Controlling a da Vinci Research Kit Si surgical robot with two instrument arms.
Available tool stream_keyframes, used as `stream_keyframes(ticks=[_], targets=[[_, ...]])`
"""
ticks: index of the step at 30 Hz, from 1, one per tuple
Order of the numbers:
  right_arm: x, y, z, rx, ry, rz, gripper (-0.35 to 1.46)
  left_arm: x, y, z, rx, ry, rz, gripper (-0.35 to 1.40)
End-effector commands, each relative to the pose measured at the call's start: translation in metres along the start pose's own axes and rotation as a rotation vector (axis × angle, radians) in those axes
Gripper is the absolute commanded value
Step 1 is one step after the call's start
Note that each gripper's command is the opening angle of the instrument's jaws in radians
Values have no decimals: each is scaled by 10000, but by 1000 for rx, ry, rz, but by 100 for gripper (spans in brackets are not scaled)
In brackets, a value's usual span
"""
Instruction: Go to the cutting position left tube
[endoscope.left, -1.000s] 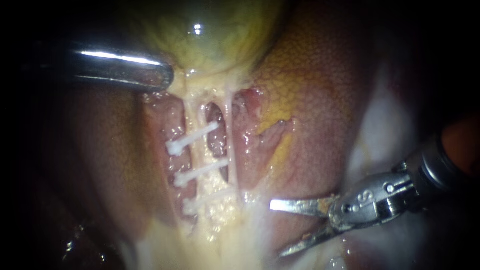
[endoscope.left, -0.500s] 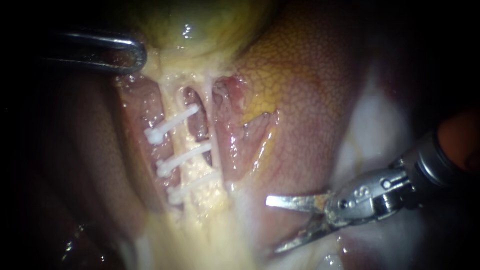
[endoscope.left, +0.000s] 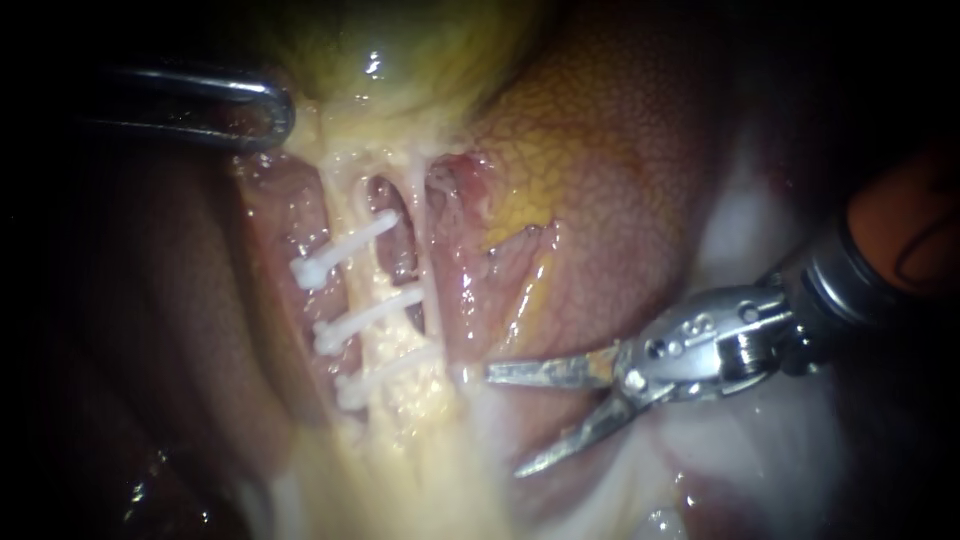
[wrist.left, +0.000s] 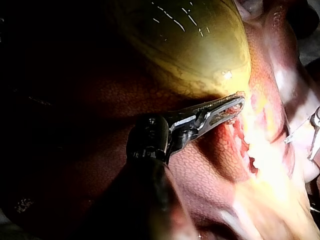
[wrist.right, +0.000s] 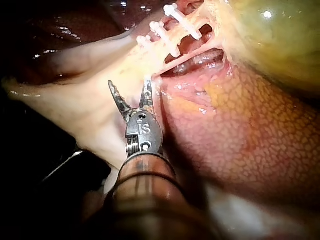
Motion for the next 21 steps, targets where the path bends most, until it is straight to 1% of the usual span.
stream_keyframes(ticks=[1,3,4,10,16,21], targets=[[2,1,0,6,7,5,128,0,0,0,0,0,0,-35],[7,7,-1,30,30,14,128,0,0,0,-1,0,0,-35],[8,9,-1,30,39,15,128,0,0,0,-1,0,0,-35],[14,20,1,48,74,29,128,1,0,1,-2,-1,0,-35],[17,33,4,48,93,30,128,2,0,3,-3,-1,1,-35],[18,45,5,52,120,40,128,2,-1,3,-3,-2,1,-35]])
